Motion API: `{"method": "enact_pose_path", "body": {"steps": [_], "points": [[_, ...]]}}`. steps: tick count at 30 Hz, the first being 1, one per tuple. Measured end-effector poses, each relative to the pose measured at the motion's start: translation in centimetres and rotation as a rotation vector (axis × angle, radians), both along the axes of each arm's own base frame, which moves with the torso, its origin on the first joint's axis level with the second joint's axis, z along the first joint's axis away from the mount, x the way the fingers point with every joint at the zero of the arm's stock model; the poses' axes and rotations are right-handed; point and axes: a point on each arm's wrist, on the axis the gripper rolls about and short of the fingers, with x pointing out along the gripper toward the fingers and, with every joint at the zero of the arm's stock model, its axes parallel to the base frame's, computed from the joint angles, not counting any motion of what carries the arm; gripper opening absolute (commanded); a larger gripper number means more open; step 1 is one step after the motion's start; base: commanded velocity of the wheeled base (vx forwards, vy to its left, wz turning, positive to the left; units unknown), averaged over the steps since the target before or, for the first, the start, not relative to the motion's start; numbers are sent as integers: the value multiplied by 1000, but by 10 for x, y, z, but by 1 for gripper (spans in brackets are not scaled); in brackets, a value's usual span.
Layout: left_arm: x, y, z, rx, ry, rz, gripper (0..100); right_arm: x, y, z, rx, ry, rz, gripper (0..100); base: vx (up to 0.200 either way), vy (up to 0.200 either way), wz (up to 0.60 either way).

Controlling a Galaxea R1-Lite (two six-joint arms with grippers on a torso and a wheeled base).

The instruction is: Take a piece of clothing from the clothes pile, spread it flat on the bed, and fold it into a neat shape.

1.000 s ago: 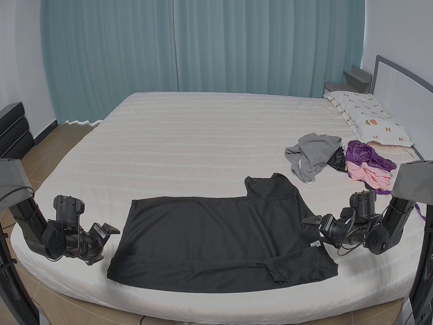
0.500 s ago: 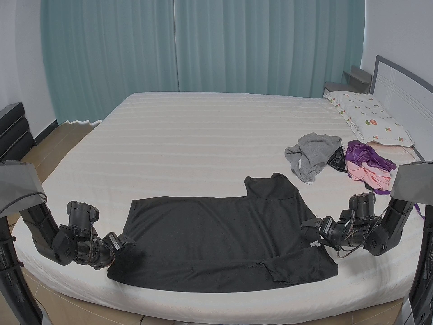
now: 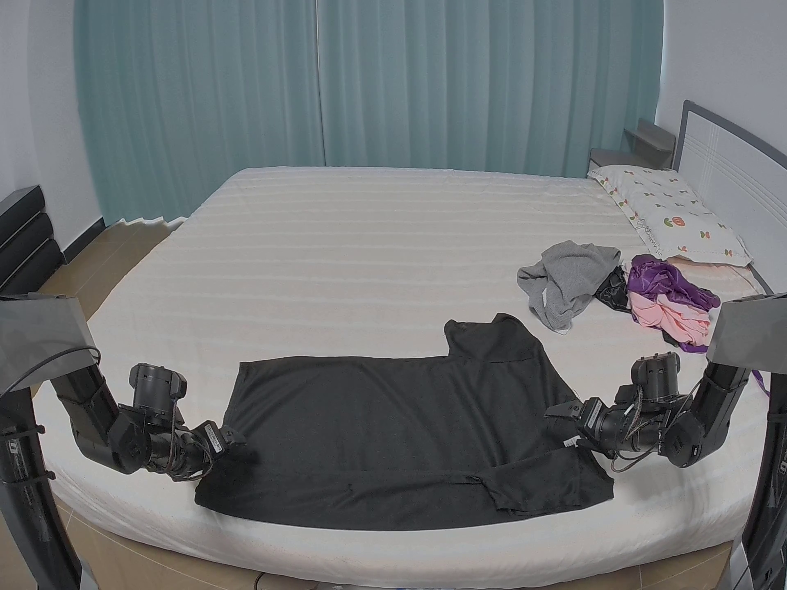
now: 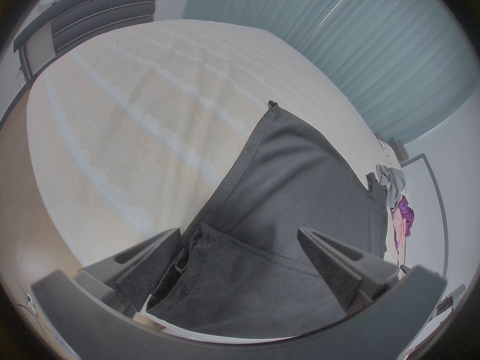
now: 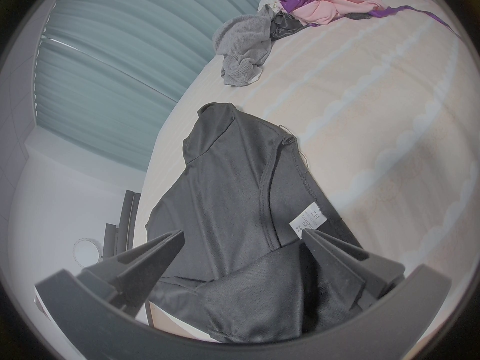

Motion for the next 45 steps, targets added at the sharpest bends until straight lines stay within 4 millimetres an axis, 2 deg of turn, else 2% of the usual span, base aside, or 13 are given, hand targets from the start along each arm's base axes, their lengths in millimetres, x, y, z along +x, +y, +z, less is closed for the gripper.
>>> {"method": "enact_pose_path", "body": {"steps": [8,13,21,31,32,45], "points": [[1,2,-6,7,-19,13,0,-1,0,0,-7,1,4,100,0,0,0],[-3,8,-7,2,-7,43,0,-6,-2,-3,-74,-32,69,100,0,0,0],[-5,19,0,-40,-21,137,0,-11,-2,-10,-106,-83,113,100,0,0,0],[-5,19,6,-82,-36,155,0,-14,-3,-16,-92,-66,152,100,0,0,0],[-5,19,7,-84,-38,152,100,-14,-3,-17,-92,-65,153,100,0,0,0],[2,13,2,-71,-63,-4,100,-15,-1,-18,-92,-59,161,100,0,0,0]]}}
